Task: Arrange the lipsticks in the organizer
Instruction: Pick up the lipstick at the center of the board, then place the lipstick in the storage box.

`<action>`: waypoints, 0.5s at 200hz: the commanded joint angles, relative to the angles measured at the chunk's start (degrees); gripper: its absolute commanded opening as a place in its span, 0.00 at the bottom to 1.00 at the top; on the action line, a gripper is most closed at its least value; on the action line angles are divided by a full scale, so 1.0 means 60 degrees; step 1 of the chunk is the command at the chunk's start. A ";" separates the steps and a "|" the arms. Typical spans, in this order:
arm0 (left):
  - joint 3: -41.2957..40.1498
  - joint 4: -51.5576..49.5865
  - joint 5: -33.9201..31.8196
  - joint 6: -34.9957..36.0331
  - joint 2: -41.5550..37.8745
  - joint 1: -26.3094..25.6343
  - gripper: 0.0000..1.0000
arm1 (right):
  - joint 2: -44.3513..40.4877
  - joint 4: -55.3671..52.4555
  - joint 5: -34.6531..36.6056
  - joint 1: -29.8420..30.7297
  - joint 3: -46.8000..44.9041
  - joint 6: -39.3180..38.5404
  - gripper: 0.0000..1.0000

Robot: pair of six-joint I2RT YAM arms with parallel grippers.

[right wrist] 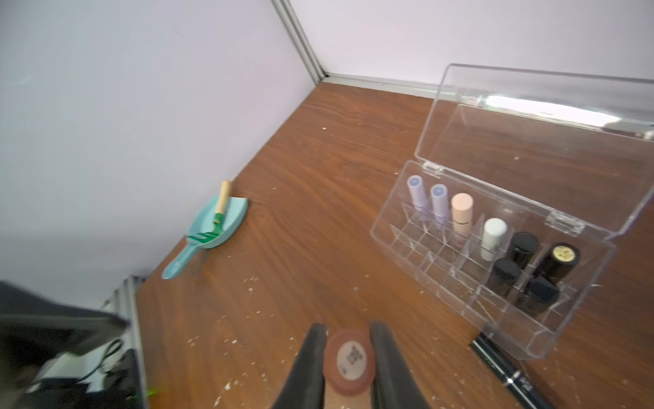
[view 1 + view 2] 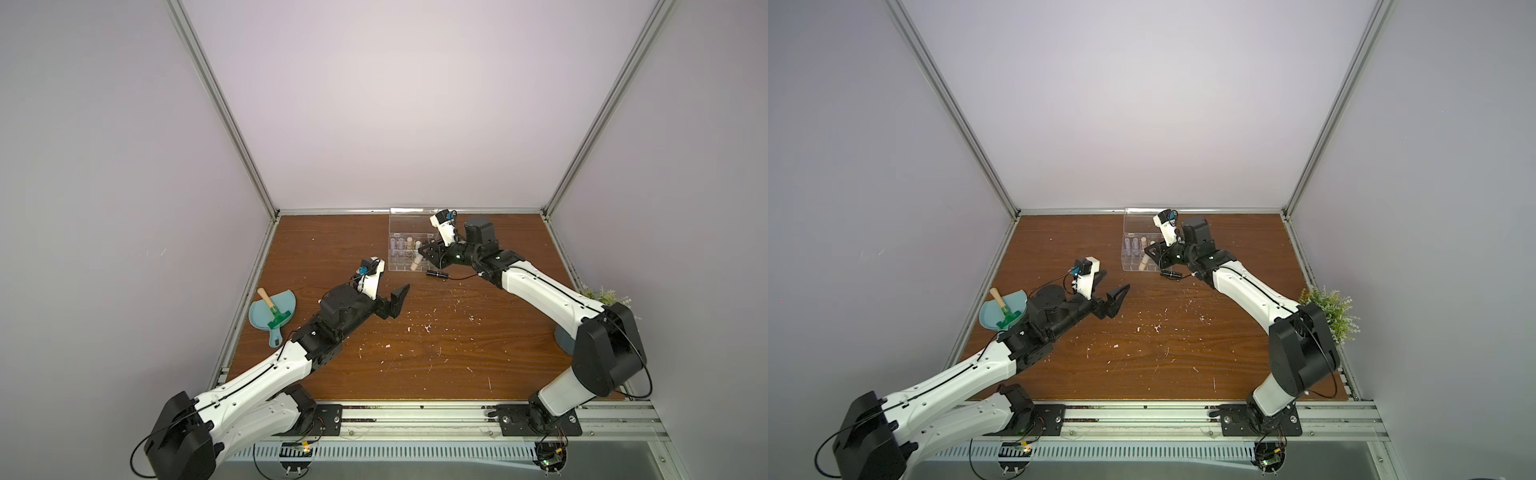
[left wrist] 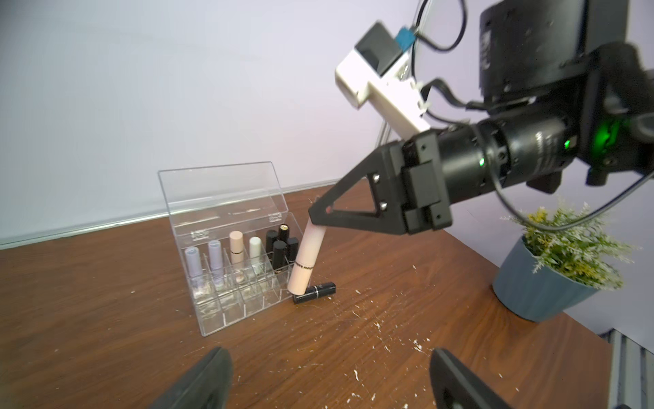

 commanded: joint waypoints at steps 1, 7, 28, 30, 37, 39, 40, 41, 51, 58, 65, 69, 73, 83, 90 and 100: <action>-0.0340 0.0691 -0.0979 -0.0225 -0.0454 0.0148 0.92 | 0.0312 0.0763 0.2014 0.0263 0.0669 -0.0896 0.11; -0.0418 0.0750 -0.1025 -0.0252 -0.0522 0.0184 0.92 | 0.0449 0.0850 0.2303 0.0328 0.0788 -0.1027 0.11; -0.0545 0.0802 -0.1061 -0.0286 -0.0606 0.0266 0.92 | 0.0924 0.1185 0.3175 0.0482 0.1120 -0.1389 0.11; -0.0538 0.0796 -0.1072 -0.0283 -0.0606 0.0266 0.92 | 0.0972 0.1215 0.3227 0.0488 0.1146 -0.1407 0.11; -0.0570 0.0817 -0.1048 -0.0296 -0.0606 0.0266 0.93 | 0.1091 0.1350 0.3392 0.0503 0.1226 -0.1483 0.11; -0.0570 0.0833 -0.1039 -0.0300 -0.0599 0.0266 0.92 | 0.1128 0.1377 0.3435 0.0504 0.1243 -0.1508 0.11; -0.0572 0.0840 -0.1035 -0.0301 -0.0603 0.0273 0.92 | 0.1146 0.1381 0.3462 0.0497 0.1260 -0.1522 0.11; -0.0574 0.0844 -0.1033 -0.0294 -0.0597 0.0277 0.92 | 0.1162 0.1398 0.3497 0.0500 0.1276 -0.1528 0.11; -0.0579 0.0848 -0.1002 -0.0287 -0.0564 0.0281 0.92 | 0.1341 0.1483 0.3762 0.0519 0.1435 -0.1627 0.11; -0.0593 0.0863 -0.0988 -0.0279 -0.0548 0.0284 0.93 | 0.1481 0.1501 0.3885 0.0530 0.1564 -0.1709 0.11; -0.0610 0.0889 -0.0955 -0.0273 -0.0547 0.0277 0.93 | 0.1616 0.1478 0.4000 0.0547 0.1694 -0.1821 0.11; -0.0631 0.0914 -0.0958 -0.0272 -0.0546 0.0280 0.92 | 0.1690 0.1465 0.4060 0.0550 0.1765 -0.1875 0.11; -0.0647 0.0924 -0.0964 -0.0255 -0.0545 0.0290 0.92 | 0.1766 0.1460 0.4111 0.0534 0.1831 -0.1913 0.11; -0.0674 0.0936 -0.0947 -0.0249 -0.0536 0.0295 0.93 | 0.1913 0.1495 0.4213 0.0543 0.1903 -0.1994 0.11; -0.0679 0.0959 -0.0945 -0.0239 -0.0525 0.0297 0.93 | 0.1990 0.1545 0.4246 0.0561 0.1886 -0.2026 0.11; -0.0694 0.0975 -0.0924 -0.0222 -0.0505 0.0310 0.92 | 0.2095 0.1627 0.4331 0.0560 0.1846 -0.2062 0.11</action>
